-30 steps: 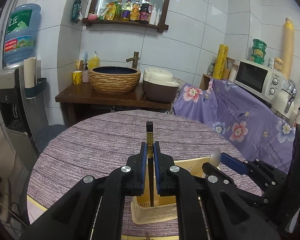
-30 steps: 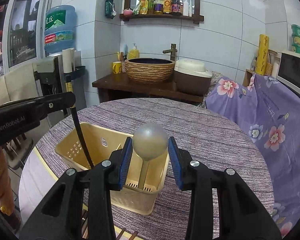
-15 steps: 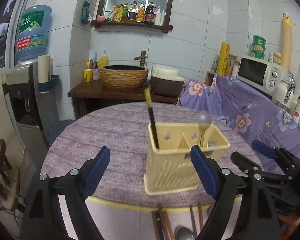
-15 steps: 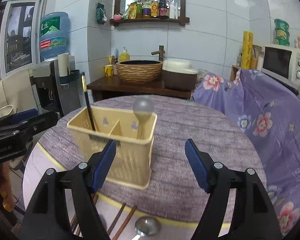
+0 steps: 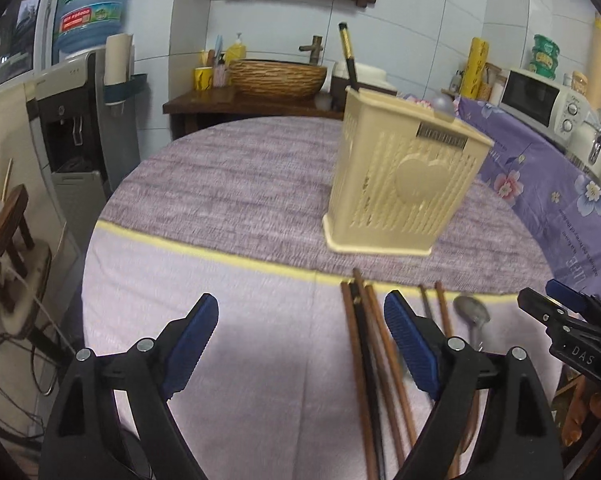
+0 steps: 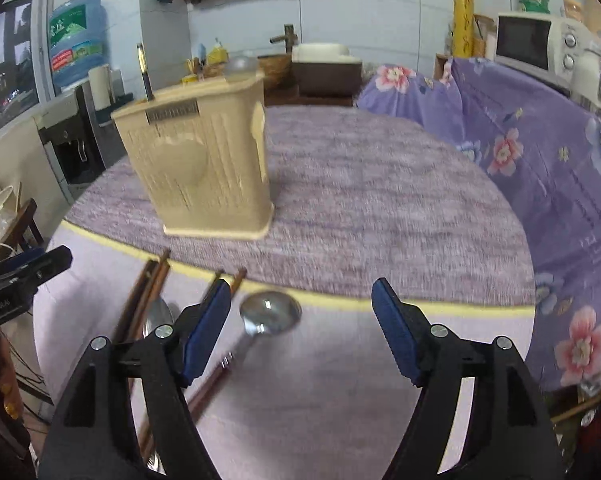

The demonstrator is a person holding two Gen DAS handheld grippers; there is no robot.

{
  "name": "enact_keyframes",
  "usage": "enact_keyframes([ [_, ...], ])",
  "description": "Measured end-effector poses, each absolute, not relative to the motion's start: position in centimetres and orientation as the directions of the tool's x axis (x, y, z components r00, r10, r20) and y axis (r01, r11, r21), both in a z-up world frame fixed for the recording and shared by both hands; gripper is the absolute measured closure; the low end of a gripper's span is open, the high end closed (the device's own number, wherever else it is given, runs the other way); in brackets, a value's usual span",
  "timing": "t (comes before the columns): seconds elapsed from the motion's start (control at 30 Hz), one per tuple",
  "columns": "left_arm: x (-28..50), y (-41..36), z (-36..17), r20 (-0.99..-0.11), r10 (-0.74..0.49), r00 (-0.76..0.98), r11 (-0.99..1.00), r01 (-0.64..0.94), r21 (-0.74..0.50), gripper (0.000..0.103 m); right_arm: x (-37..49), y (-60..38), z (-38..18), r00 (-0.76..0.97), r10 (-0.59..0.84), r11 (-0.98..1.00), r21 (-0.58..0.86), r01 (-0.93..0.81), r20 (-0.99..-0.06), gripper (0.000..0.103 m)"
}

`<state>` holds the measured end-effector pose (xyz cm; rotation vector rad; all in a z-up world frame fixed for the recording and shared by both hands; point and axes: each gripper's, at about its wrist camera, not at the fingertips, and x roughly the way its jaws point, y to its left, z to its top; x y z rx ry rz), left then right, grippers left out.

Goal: Organize utensils
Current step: 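Return to utensils, left grasps a wooden chopstick while right grasps a spoon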

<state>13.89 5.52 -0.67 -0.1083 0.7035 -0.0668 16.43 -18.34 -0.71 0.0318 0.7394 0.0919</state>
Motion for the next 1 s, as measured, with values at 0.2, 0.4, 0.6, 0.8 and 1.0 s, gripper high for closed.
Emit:
enact_keyframes([
  [0.2, 11.7, 5.6, -3.0, -0.683, -0.097, 0.724, 0.993, 0.026, -0.113, 0.019, 14.9, -18.2, -2.9, 0.69, 0.091, 0.996, 0.061, -0.067, -0.718, 0.026],
  [0.4, 10.6, 4.8, -4.0, -0.705, -0.122, 0.699, 0.991, 0.051, -0.121, 0.022, 14.1, -17.1, -3.9, 0.659, 0.111, 0.993, 0.064, -0.095, -0.744, 0.026],
  [0.6, 10.0, 3.8, -4.4, -0.713, -0.125, 0.689, 0.992, 0.077, -0.101, 0.026, 14.0, -14.8, -4.0, 0.627, 0.143, 0.987, 0.068, -0.143, -0.766, 0.026],
  [0.8, 9.8, 3.1, -4.7, -0.723, -0.129, 0.679, 0.992, 0.096, -0.087, 0.029, 14.7, -13.2, -4.8, 0.571, 0.109, 0.989, 0.029, -0.148, -0.814, 0.026],
  [1.0, 9.5, 2.7, -4.8, -0.732, -0.129, 0.669, 0.991, 0.115, -0.07, 0.03, 15.2, -12.4, -4.9, 0.53, 0.073, 0.988, -0.012, -0.156, -0.845, 0.026],
])
